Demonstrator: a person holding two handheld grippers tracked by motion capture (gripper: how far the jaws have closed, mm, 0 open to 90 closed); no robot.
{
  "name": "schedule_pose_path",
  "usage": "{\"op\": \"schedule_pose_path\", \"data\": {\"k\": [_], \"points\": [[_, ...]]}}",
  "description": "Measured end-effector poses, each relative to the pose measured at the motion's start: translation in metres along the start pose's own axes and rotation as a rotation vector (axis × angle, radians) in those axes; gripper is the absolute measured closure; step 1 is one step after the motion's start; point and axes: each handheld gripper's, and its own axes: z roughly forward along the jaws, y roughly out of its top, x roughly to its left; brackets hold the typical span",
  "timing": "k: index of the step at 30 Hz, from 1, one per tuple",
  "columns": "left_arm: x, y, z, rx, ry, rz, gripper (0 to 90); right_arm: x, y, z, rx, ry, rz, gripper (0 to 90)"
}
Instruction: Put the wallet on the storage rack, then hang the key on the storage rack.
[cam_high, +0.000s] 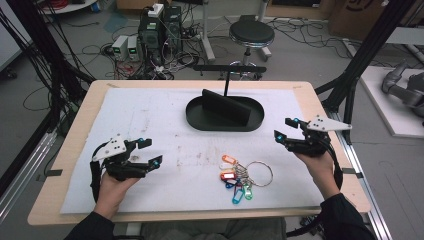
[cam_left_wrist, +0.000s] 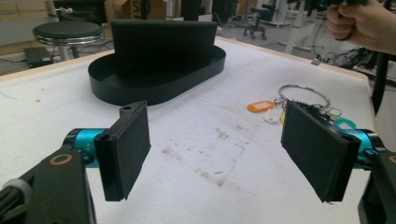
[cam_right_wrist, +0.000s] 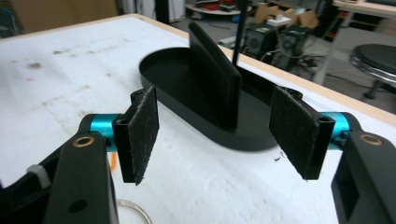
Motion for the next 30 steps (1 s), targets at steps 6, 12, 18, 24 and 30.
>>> {"op": "schedule_pose_path", "data": {"k": [6, 12, 18, 24, 30], "points": [[0.004, 0.002, 0.008, -0.006, 0.02, -0.009, 23.8, 0.005, -0.019, -0.013, -0.035, -0.059, 0.023, 30.8], [0.004, 0.004, 0.016, -0.002, 0.01, -0.006, 23.8, 0.009, -0.03, -0.018, -0.011, -0.074, 0.03, 32.0], [0.003, 0.002, 0.014, -0.001, 0.014, -0.008, 23.8, 0.01, -0.032, -0.017, 0.001, -0.086, 0.038, 31.9], [0.005, 0.001, 0.012, -0.009, 0.02, -0.013, 23.8, 0.014, -0.03, -0.015, 0.0, -0.087, 0.029, 32.3], [0.006, 0.0, 0.007, -0.014, 0.039, -0.013, 23.8, 0.022, -0.032, -0.017, -0.027, -0.084, 0.001, 41.7]]}}
